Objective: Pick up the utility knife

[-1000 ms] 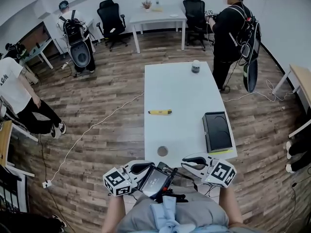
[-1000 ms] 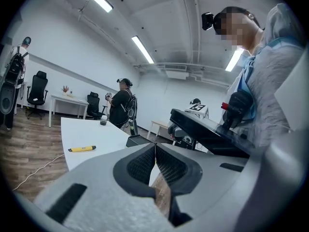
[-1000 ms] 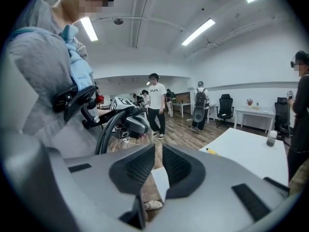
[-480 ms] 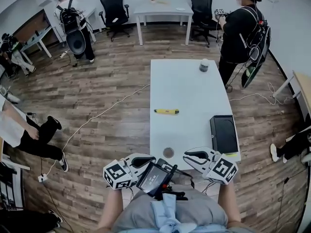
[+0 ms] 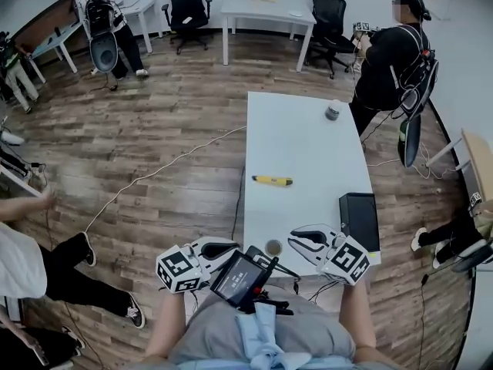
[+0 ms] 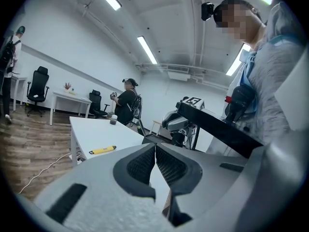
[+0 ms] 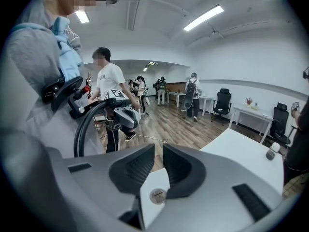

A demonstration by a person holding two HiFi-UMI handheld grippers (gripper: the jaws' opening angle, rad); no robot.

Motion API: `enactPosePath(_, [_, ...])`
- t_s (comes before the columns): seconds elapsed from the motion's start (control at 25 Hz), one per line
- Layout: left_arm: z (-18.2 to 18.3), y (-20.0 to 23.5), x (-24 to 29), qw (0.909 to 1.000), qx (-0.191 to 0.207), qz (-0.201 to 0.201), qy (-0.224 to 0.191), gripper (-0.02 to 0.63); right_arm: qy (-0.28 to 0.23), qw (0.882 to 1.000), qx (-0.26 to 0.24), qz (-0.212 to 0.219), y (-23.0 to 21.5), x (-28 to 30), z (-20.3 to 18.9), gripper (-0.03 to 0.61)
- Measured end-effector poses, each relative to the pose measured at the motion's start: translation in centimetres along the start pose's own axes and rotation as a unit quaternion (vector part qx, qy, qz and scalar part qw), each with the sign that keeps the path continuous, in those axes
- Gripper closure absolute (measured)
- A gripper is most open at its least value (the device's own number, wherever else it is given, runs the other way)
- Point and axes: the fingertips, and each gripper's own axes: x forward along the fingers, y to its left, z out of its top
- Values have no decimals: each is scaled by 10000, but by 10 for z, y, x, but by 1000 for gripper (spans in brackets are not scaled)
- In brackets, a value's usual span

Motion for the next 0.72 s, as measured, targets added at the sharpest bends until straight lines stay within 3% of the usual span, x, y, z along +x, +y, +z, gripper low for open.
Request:
enactPosePath(0.32, [-1, 33, -6, 9998, 24, -202, 5, 595, 456, 9984, -237, -244, -22, 25, 1, 545])
enactPosePath(0.72, [0, 47, 8, 9994, -117, -320, 69, 595, 746, 9969, -189, -172, -41, 35, -10, 545])
